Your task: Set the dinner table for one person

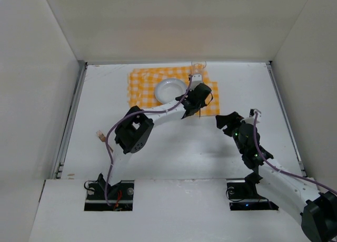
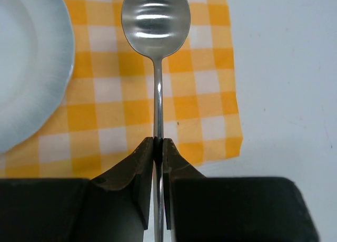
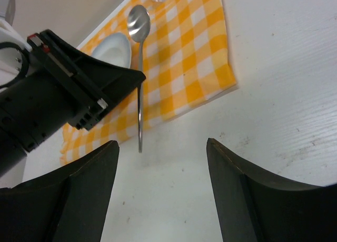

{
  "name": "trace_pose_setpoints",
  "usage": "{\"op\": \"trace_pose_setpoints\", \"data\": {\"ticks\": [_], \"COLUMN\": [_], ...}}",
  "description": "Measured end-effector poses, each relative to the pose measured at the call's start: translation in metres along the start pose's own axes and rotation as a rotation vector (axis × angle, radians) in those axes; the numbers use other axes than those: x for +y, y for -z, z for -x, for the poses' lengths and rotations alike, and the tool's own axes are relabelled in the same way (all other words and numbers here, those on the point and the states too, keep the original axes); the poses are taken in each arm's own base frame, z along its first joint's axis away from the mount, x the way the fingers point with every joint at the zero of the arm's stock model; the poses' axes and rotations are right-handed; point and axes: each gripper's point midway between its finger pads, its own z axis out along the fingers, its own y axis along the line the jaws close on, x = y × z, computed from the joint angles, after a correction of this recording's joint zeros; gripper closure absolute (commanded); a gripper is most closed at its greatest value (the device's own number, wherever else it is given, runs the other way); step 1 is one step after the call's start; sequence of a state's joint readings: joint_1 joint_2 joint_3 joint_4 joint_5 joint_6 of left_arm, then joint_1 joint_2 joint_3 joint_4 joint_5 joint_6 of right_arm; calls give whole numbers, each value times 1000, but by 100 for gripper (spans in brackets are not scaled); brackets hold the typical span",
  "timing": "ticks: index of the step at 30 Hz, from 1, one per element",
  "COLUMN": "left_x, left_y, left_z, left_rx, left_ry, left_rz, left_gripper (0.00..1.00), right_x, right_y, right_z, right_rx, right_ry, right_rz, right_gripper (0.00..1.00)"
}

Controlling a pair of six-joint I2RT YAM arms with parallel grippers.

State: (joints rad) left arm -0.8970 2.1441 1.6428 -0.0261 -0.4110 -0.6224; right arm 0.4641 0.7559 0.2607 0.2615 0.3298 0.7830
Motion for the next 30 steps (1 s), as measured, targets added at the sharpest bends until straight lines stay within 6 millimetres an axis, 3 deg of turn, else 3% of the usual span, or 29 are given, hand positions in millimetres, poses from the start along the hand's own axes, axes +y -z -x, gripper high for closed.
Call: {"op": "trace_pose_setpoints", "data": {"ticks": [5,8,14,19,30], "left_x": [11,24,43,42,27], "left_y": [-28,-46,-70,-76,-81], "left_z": [35,41,24,10,15], "left_rx": [-51,-55,-13,18,9], "left_ry": [57,74,67,57,79], "left_rz": [25,47,89,82,43], "left_gripper": [98,98,98,97,96], "right_x": [1,1,1,1,1], "right_y": [1,1,1,1,1], "right_z": [1,1,1,1,1], "right_rx": [-4,-4,-4,-4,-4], "right_ry": [-2,-2,-2,-1,-2], "right_rz": [4,4,4,4,4], "right_gripper": [27,27,27,26,26]}}
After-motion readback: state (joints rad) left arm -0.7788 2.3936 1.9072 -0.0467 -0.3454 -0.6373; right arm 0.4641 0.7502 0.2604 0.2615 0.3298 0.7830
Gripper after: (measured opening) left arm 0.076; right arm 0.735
